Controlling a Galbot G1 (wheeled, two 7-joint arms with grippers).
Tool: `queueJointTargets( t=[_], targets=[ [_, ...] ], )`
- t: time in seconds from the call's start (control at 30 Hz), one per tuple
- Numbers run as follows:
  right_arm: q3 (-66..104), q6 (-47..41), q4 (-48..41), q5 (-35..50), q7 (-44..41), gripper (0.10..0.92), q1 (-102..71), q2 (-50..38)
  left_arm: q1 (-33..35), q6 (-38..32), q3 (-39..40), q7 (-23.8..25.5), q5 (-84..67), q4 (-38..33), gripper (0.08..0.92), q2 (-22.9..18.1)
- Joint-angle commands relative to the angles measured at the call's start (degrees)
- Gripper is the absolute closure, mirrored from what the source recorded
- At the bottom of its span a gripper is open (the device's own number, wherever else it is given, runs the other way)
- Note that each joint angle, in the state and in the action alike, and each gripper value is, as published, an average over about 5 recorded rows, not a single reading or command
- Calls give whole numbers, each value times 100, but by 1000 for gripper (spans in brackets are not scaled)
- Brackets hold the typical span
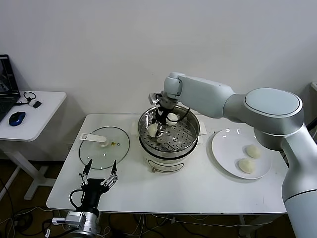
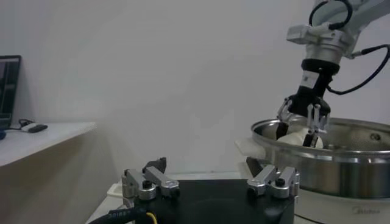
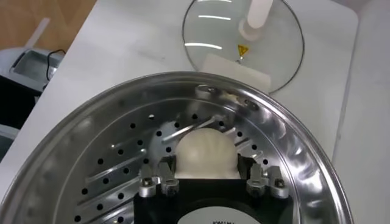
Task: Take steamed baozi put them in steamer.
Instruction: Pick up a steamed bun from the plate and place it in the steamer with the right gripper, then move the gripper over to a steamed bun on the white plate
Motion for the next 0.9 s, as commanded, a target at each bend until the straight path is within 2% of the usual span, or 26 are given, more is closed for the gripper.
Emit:
queueJointTargets(
  t=[0.03,0.13,0.33,0.67,0.9],
  targets=[
    [97,10,-147,-89,36,370,-139,48,1,-4,-1,2,-1,9,177,-1],
    [128,21,-143,-107,48,336,-158,39,1,-4,-1,1,0,11,177,-2],
    [150,26,13,-93,24,213,-58,-72,-5,2,5,0,4,9,177,-2],
    [-179,167,778,387,-183,203,890,-728,8,17,46,-14,18,-21,177,-7],
    [-776,512,1474,771,-328,203,1879,-1596,66,9,35,-8,1,-43,177,0]
  ],
)
